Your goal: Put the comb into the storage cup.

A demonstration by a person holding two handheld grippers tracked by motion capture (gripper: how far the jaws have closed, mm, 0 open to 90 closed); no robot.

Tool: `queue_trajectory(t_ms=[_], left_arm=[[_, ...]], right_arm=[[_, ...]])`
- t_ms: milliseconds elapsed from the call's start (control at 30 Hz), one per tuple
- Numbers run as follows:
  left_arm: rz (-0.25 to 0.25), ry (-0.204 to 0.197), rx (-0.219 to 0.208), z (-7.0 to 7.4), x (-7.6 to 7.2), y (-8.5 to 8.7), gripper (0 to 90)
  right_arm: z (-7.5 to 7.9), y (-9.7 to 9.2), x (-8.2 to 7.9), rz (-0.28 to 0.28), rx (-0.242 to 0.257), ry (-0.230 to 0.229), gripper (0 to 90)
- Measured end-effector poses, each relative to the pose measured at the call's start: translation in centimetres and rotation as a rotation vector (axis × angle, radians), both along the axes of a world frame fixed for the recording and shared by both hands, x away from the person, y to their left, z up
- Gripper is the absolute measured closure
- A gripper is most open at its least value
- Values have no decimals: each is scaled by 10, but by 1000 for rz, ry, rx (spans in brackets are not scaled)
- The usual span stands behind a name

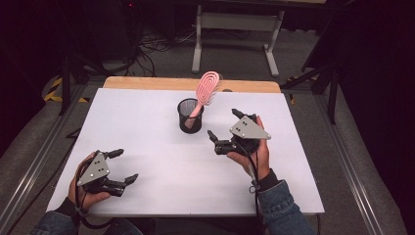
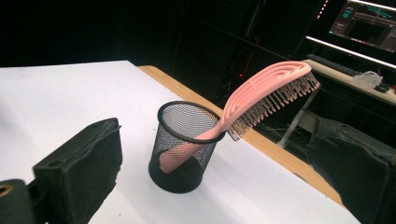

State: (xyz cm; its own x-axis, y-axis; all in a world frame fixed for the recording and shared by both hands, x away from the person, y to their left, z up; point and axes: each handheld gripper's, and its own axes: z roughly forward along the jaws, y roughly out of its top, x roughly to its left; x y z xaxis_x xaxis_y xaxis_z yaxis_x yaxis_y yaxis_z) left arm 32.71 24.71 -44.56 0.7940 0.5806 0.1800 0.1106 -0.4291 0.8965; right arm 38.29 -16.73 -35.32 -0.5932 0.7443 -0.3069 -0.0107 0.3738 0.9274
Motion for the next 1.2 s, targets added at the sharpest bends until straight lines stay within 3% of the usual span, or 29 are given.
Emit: queue_trajectory(t_ms=[1200], left_arm=[[3,1,11,-1,0,-2,89]], right_arm=[[-9,-20,-24,1,-58,-24,40]])
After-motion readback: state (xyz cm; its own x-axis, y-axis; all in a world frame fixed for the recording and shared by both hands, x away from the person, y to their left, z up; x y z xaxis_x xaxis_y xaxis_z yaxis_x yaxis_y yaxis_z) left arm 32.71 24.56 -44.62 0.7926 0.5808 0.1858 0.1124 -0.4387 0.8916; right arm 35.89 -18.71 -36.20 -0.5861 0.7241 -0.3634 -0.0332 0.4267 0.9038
